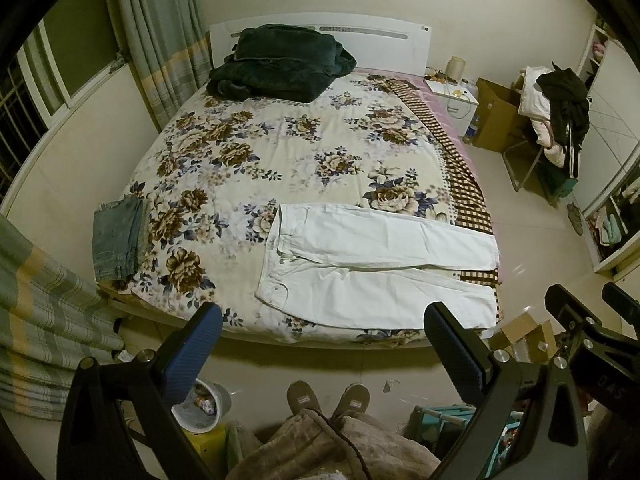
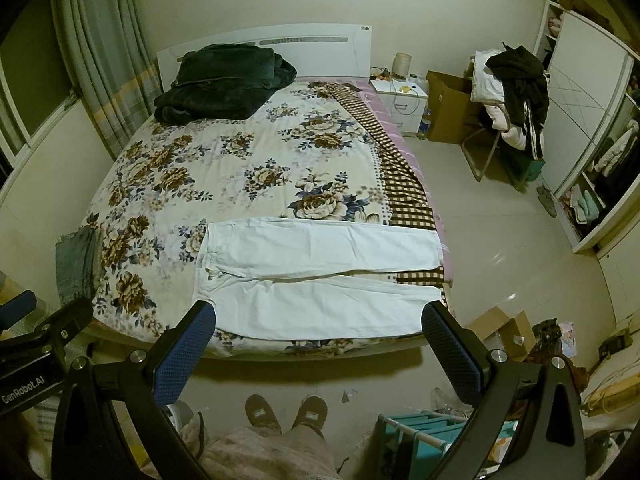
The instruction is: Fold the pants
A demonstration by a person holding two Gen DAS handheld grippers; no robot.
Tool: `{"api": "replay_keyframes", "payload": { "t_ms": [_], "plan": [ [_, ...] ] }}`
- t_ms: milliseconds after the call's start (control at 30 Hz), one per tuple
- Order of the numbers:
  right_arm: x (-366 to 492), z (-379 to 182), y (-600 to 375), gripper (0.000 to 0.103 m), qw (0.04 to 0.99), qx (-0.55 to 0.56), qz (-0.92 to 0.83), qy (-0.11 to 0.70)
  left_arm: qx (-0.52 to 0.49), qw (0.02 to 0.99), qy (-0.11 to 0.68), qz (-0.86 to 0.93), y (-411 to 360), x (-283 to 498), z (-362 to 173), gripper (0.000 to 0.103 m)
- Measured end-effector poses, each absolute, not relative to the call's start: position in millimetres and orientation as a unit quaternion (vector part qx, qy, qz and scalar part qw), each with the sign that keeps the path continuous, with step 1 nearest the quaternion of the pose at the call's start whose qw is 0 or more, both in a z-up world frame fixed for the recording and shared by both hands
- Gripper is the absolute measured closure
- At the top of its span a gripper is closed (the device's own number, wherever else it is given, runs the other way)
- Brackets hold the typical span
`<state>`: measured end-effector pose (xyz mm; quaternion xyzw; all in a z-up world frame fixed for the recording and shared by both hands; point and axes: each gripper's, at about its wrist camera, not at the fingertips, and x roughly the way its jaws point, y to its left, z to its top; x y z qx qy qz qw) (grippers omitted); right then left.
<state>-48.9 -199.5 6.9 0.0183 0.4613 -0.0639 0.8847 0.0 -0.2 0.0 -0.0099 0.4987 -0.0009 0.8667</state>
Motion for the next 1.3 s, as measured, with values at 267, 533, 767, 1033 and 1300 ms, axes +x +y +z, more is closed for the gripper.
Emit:
{"api": "replay_keyframes", "payload": {
  "t_ms": [267, 533, 767, 1033, 1300],
  "plan": [
    [-45.9, 6.6, -195.0, 0.000, 0.884, 0.020, -0.060, 0.463, -0.010, 0.867, 0.498, -0.001, 0.0, -0.2, 0.0, 0.000],
    [-41.6, 11.8, -192.0, 0.000, 0.885, 0.019, -0.058, 0.462, -0.009, 0.868, 0.497, -0.002, -0.8, -5.5, -1.9, 0.000],
    [-41.8, 12.1, -192.5, 0.000, 0.885, 0.019, -0.058, 0.462, -0.009, 0.868, 0.497, -0.002, -1.1, -6.5, -2.3, 0.000],
    [-42.8, 11.4, -192.6, 0.000, 0.885, 0.020, -0.057, 0.462, -0.010, 0.868, 0.496, -0.002, -0.9, -7.0, -2.6, 0.000],
    [-44.0, 9.7, -192.2, 0.000, 0.885, 0.020, -0.058, 0.462, -0.009, 0.868, 0.496, -0.003, -1.4, -7.5, -2.7, 0.000]
  ]
}}
